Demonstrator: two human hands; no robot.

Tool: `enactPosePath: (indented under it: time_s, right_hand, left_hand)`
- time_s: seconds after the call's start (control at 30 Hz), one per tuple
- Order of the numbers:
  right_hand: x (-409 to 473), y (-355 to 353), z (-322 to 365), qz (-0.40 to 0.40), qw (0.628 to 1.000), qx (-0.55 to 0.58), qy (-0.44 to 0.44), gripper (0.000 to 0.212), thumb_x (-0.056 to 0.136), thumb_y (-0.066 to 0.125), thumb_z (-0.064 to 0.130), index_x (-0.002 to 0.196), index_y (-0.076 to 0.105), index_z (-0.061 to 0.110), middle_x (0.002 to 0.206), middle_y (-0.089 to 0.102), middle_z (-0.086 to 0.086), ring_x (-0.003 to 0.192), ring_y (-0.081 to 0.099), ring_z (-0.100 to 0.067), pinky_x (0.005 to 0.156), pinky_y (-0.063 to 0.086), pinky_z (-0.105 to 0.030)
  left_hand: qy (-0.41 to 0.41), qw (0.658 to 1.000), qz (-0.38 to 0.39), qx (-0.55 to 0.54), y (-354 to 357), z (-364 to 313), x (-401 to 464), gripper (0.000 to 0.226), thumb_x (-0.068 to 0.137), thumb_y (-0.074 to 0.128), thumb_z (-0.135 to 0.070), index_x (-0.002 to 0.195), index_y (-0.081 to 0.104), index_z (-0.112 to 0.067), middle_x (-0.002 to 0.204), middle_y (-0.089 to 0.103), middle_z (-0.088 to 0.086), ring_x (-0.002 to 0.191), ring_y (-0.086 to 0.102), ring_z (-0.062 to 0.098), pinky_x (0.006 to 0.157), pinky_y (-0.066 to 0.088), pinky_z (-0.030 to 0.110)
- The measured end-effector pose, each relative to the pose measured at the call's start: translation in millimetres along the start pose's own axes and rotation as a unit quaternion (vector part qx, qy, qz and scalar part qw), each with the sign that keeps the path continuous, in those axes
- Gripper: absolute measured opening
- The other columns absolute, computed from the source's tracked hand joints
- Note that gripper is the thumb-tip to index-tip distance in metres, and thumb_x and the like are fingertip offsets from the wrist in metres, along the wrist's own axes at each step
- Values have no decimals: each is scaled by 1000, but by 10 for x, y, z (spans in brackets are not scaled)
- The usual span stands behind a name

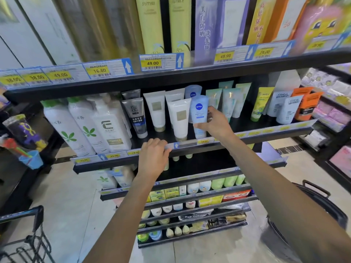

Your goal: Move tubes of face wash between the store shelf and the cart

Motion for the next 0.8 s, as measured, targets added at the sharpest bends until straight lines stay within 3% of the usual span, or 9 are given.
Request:
enactPosePath:
  time_s: [0.33,0.63,0.8]
  right_hand:
    - [128,63,-65,-28,999,-31,11,44,80,86,16,110,54,21,108,67,3,96,63,-14,76,47,-24]
    - [296,197,-103,-40,998,-45,14,47,78,87,21,117,61,13,116,72,-5,104,68,-20,83,49,-29]
    - [294,215,-157,-46,997,-59,9,51,78,87,26,120,61,13,114,73,-5,102,69,-21,87,56,-35]
  left_hand:
    - [-10,1000,-17,5,24,-13,-13,20,97,67,-30,109,73,-15,95,69,4,92,61,27,85,47,43]
    - [-19,1000,-8,-3,13,-21,-19,23,99,64,-32,113,72,-15,99,68,4,95,60,27,88,45,43]
    - [-20,999,-28,7,38,0,-31,19,98,65,-31,106,72,-16,93,66,3,90,59,27,81,44,42]
Point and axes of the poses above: each hand's wrist, its own x-axis towards the middle knuckle, its own y-axis out of the palm, z = x × y, the point moved 3 cm from there along x, towards the middle knuckle
